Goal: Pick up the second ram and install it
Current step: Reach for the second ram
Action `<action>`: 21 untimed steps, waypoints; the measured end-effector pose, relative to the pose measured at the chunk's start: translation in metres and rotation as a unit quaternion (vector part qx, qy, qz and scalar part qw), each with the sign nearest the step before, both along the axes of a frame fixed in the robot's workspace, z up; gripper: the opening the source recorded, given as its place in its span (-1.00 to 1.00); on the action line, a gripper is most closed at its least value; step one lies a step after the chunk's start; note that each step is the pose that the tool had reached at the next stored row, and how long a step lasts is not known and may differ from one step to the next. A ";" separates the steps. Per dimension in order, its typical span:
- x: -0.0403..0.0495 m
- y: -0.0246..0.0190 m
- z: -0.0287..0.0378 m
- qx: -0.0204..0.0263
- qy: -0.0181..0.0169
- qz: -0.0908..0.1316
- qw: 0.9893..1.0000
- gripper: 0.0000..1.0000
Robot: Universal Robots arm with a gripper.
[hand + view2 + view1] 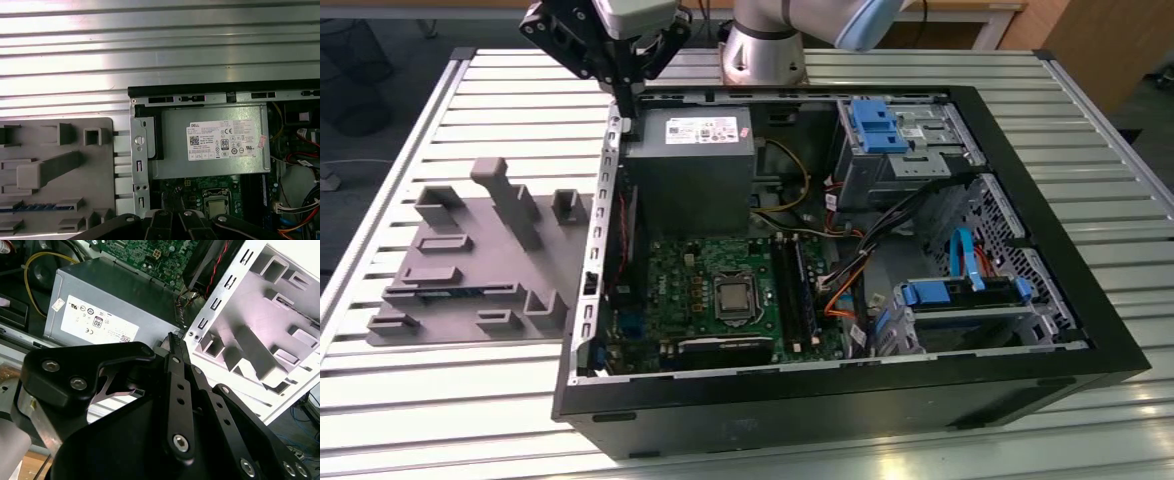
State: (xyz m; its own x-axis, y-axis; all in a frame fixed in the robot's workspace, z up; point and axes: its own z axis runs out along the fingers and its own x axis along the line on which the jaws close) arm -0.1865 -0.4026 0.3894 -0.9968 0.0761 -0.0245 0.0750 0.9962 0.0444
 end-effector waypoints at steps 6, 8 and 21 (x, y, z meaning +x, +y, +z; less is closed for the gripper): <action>-0.0027 -0.0002 0.0000 0.000 0.000 0.000 1.000 -0.79; -0.0041 -0.0005 0.0000 0.000 0.000 0.000 1.000 -0.79; -0.0124 -0.0021 -0.0002 0.000 0.000 0.000 1.000 -0.79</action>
